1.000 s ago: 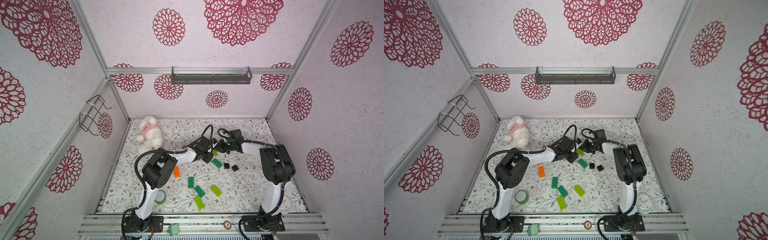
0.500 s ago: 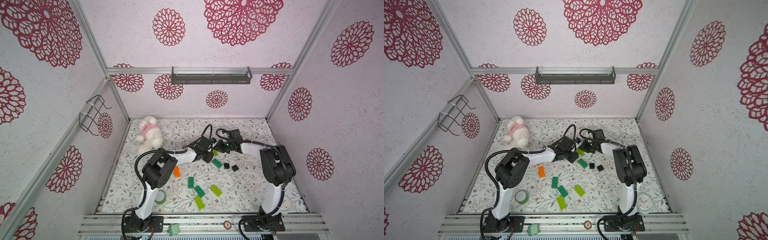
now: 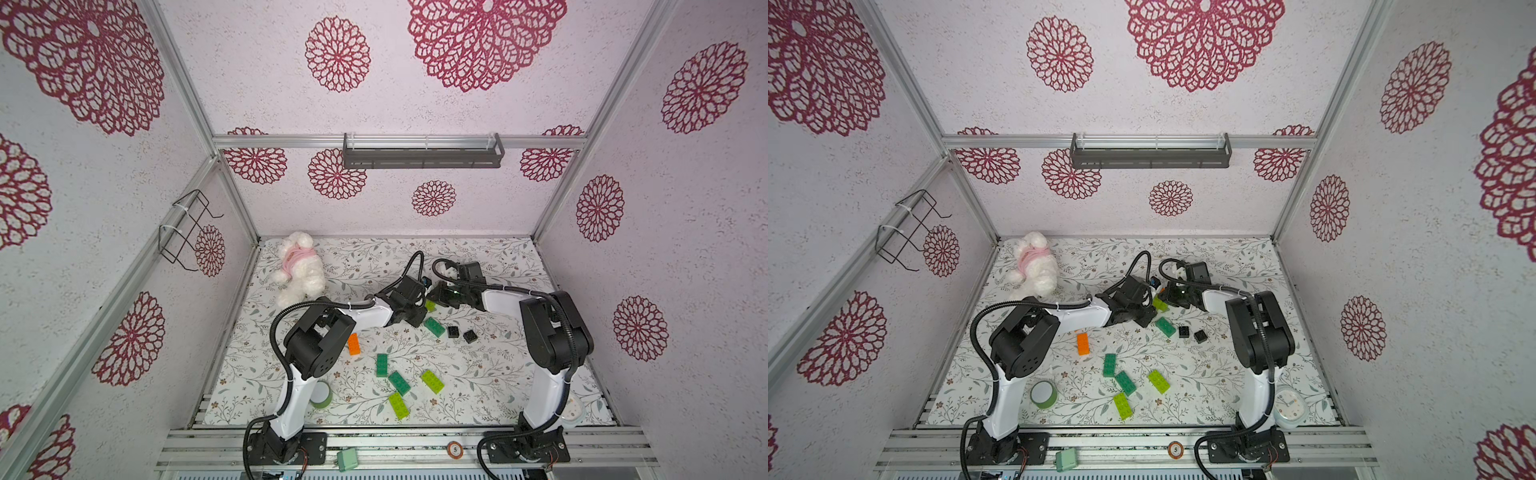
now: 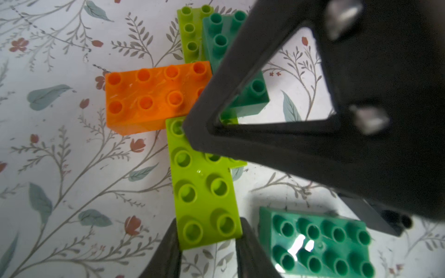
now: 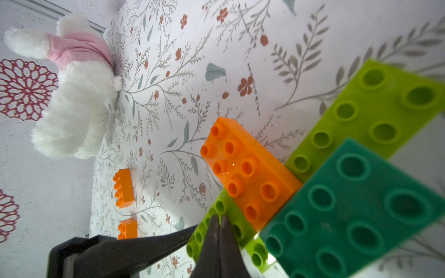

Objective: Assemble a small pinwheel with lego
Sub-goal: Assemble the lego brick with the lego brick.

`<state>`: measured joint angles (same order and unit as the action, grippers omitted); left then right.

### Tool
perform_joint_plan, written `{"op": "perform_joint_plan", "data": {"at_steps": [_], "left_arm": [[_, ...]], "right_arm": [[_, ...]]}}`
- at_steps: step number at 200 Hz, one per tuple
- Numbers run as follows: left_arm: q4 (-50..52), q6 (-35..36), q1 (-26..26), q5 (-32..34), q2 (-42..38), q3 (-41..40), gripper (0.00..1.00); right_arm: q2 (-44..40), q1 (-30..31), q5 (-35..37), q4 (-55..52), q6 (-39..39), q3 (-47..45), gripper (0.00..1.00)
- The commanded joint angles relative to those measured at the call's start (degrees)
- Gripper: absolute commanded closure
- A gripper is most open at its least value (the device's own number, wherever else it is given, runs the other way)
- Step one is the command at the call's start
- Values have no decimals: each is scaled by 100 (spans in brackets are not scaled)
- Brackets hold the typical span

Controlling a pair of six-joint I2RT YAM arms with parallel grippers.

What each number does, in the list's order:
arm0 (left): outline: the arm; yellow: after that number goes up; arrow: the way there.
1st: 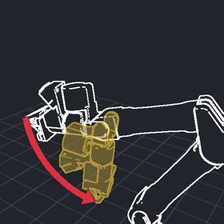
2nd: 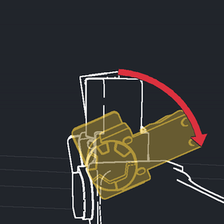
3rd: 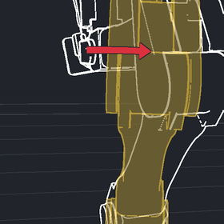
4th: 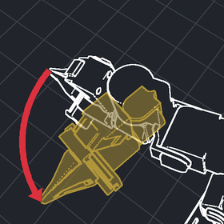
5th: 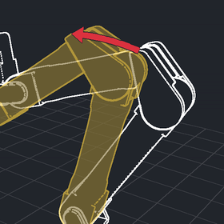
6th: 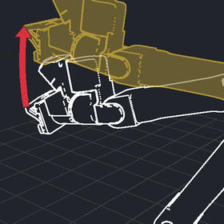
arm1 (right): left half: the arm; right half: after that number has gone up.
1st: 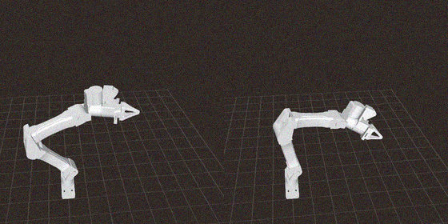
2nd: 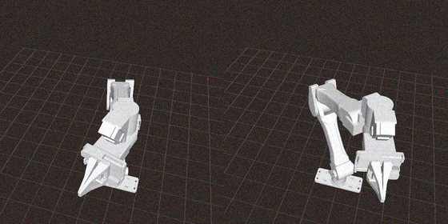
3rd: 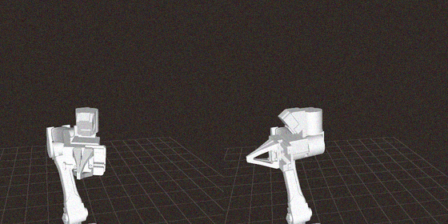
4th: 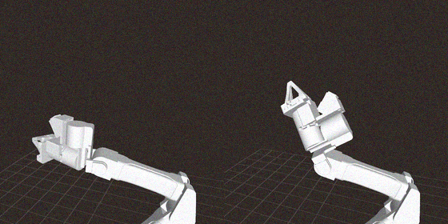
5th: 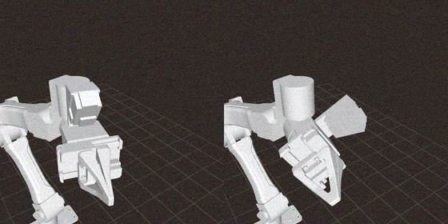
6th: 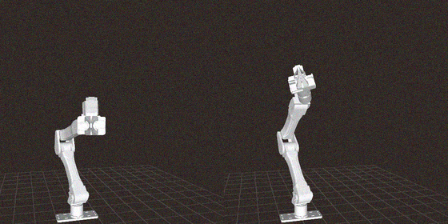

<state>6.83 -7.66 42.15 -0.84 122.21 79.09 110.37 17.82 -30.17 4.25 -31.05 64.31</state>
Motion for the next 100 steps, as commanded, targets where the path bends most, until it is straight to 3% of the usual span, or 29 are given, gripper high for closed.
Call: {"op": "perform_joint_plan", "data": {"at_steps": [1,67,100], "left_arm": [[319,18,-51,685,-64,-146,80],[297,135,-60,335,-176,-65,75],[171,20,-147,275,-250,-106,59]], "right_arm": [[174,-7,608,-1166,9,-171,100],[183,-25,673,-1051,-74,-280,100],[91,15,302,-865,-83,-114,86]]}}
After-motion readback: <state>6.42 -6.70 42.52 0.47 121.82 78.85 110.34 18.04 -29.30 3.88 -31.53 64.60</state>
